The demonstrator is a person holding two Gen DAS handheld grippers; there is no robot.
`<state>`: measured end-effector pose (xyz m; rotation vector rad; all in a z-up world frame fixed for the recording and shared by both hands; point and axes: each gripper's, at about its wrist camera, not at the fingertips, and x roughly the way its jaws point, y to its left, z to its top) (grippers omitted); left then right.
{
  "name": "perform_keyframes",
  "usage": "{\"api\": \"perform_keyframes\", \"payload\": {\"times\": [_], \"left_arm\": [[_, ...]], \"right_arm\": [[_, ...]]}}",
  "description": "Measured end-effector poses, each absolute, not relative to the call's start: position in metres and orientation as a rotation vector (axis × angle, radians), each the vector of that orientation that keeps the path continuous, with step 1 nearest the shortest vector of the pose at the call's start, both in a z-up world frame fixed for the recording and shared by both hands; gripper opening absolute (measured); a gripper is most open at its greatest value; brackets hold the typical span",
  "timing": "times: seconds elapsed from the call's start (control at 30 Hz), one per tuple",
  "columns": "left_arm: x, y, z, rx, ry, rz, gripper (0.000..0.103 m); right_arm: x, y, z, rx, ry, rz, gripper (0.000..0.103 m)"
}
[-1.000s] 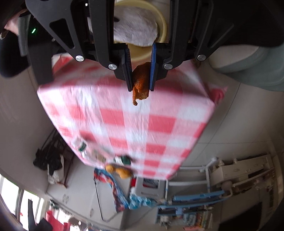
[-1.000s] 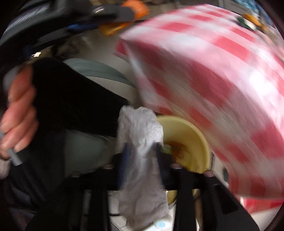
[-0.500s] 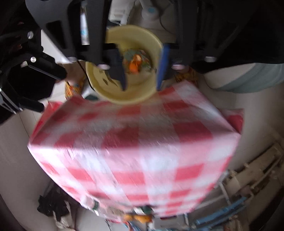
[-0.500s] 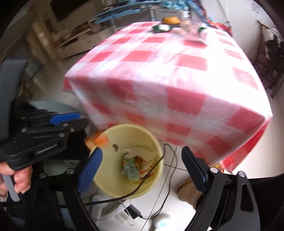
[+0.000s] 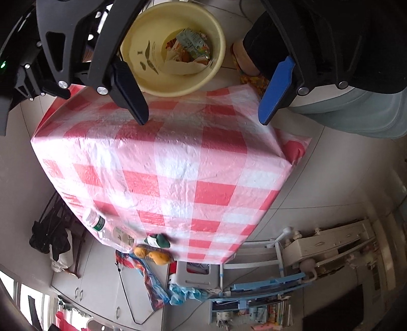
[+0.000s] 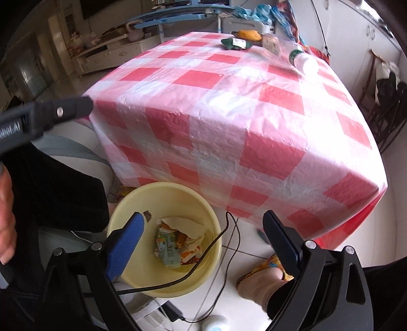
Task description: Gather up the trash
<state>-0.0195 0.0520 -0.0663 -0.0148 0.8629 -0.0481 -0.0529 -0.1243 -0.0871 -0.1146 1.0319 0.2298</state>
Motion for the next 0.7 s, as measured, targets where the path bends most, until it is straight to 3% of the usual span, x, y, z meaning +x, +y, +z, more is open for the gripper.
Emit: {"api": "perform_keyframes", "payload": {"times": [0.7], "left_arm": [[-0.022, 0.064, -0.049, -0.073, 0.761, 0.01, 0.089]], "right_arm": [[-0.056, -0.108, -0.092, -0.23, 1.009, 0.245, 0.093]]}}
